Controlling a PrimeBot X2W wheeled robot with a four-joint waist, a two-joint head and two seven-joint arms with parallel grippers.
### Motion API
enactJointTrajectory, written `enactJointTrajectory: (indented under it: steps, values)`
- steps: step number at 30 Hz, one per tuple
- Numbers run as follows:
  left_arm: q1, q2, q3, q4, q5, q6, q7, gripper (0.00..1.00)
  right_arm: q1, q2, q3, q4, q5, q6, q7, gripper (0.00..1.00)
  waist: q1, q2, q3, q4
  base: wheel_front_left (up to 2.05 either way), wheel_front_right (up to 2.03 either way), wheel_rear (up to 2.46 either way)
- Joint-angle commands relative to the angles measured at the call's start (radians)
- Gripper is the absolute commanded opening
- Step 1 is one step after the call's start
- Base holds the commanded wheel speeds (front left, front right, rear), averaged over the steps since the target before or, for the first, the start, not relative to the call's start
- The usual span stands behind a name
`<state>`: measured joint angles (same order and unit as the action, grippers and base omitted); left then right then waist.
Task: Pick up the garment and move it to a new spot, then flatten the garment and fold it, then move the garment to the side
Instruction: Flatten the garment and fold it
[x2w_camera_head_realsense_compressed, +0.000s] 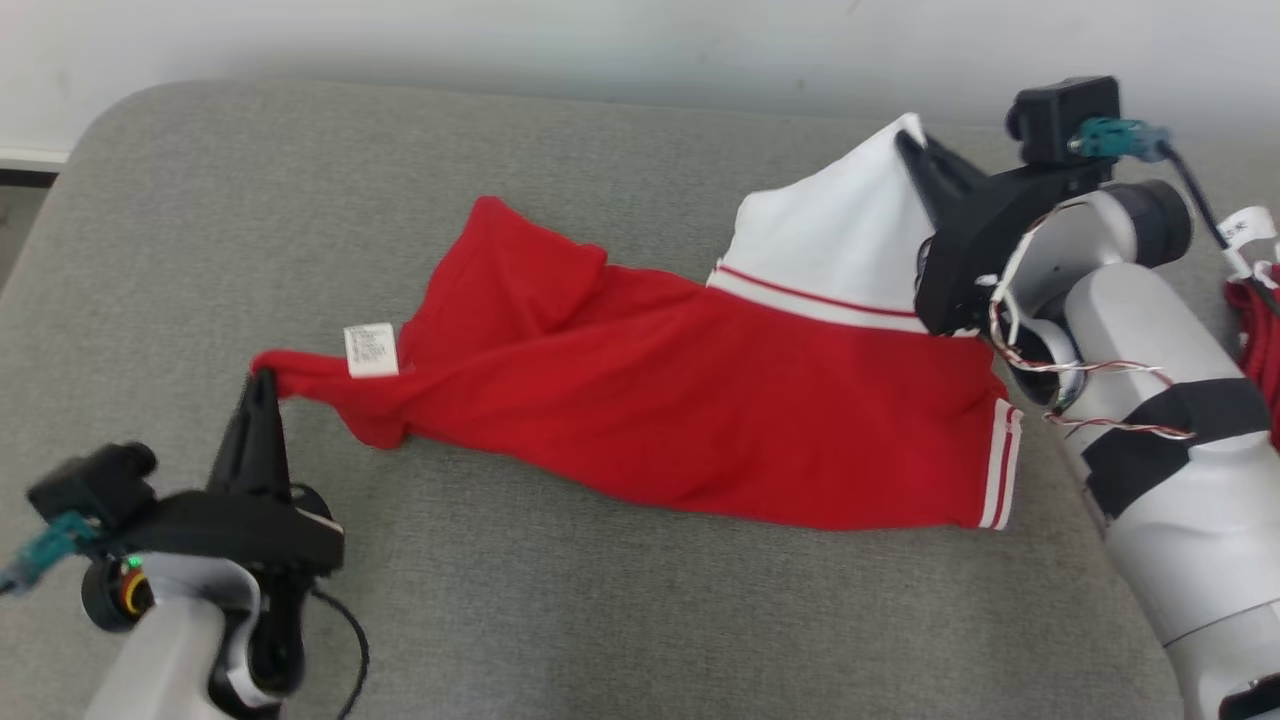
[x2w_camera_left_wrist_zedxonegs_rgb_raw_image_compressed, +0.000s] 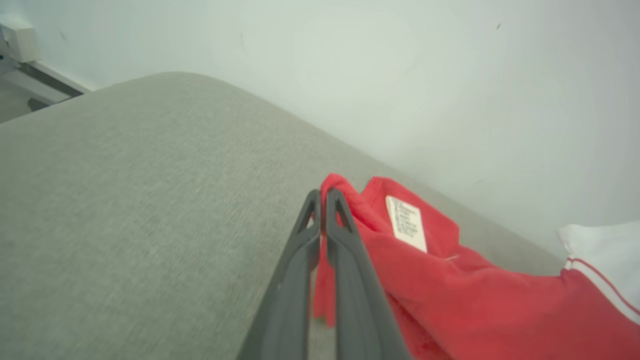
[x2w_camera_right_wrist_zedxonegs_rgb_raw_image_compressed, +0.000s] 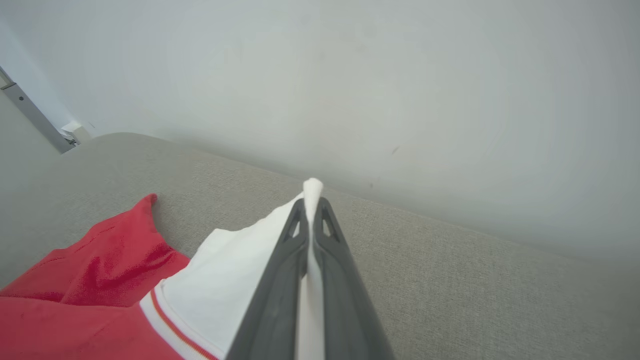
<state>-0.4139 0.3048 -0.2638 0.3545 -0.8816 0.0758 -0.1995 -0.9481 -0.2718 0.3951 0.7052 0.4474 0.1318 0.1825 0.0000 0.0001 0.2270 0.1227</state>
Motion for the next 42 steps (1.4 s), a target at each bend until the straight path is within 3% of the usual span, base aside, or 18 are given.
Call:
enactJointTrajectory:
  steps: [1,5,8,13,16,20,24,29,34,36,39,42]
  values:
    - [-0.016,0.001,0.012,-0.015,-0.028,-0.006,0.002,0.00,-0.016,-0.011,-0.006,-0.009,0.010,-0.002,-0.012,0.00,0.0000,-0.0001,0.005,-0.026,0.00,0.00,0.00]
    - [-0.093,-0.020,0.104,-0.131,-0.162,-0.027,0.052,0.00,-0.053,-0.045,-0.022,-0.092,0.046,-0.002,-0.066,0.00,0.0000,-0.0001,0.026,-0.076,0.00,0.00,0.00]
    - [-0.160,-0.011,0.146,-0.199,-0.218,-0.015,0.091,0.00,-0.095,-0.072,-0.030,-0.159,0.060,-0.002,-0.097,0.00,0.0000,-0.0001,0.029,-0.108,0.00,0.00,0.00]
    - [-0.281,0.007,0.198,-0.290,-0.296,0.036,0.175,0.00,-0.171,-0.100,-0.036,-0.257,0.070,-0.002,-0.117,0.00,0.0000,-0.0001,0.041,-0.162,0.00,0.00,0.00]
    - [-0.366,0.018,0.209,-0.313,-0.331,0.096,0.240,0.00,-0.223,-0.130,-0.020,-0.299,0.033,-0.002,-0.087,0.00,0.0000,-0.0001,0.085,-0.187,0.00,0.00,0.00]
    - [-0.511,0.034,0.196,-0.269,-0.328,0.175,0.306,0.00,-0.289,-0.129,0.038,-0.313,-0.006,-0.002,-0.027,0.00,0.0000,-0.0001,0.173,-0.218,0.00,0.00,0.00]
    - [-0.623,0.040,0.184,-0.212,-0.303,0.194,0.309,0.00,-0.358,-0.123,0.067,-0.279,-0.039,-0.002,-0.029,0.00,0.0000,-0.0001,0.236,-0.244,0.00,0.00,0.00]
    - [-0.801,0.029,0.182,-0.107,-0.245,0.182,0.230,0.00,-0.491,-0.069,0.024,-0.168,-0.137,-0.002,-0.152,0.00,0.0000,-0.0001,0.312,-0.277,0.00,0.00,0.00]
    - [-0.982,0.000,0.183,-0.031,-0.195,0.145,0.114,0.00,-0.627,-0.020,-0.062,-0.061,-0.264,-0.002,-0.323,0.00,0.0000,-0.0001,0.326,-0.292,0.00,0.00,0.00]
    - [-1.044,-0.022,0.192,-0.025,-0.201,0.107,0.066,0.00,-0.688,-0.006,-0.124,-0.037,-0.323,-0.002,-0.386,0.00,0.0000,-0.0001,0.330,-0.294,0.00,0.00,0.00]
    - [-1.133,-0.060,0.221,-0.037,-0.243,-0.016,-0.004,0.00,-0.758,0.034,-0.211,-0.056,-0.438,-0.002,-0.439,0.00,0.0000,-0.0001,0.340,-0.291,0.00,0.00,0.00]
    - [-1.160,-0.074,0.235,-0.071,-0.268,-0.128,-0.034,0.00,-0.778,0.029,-0.251,-0.140,-0.503,-0.002,-0.447,0.00,0.0000,-0.0001,0.350,-0.285,0.00,0.00,0.00]
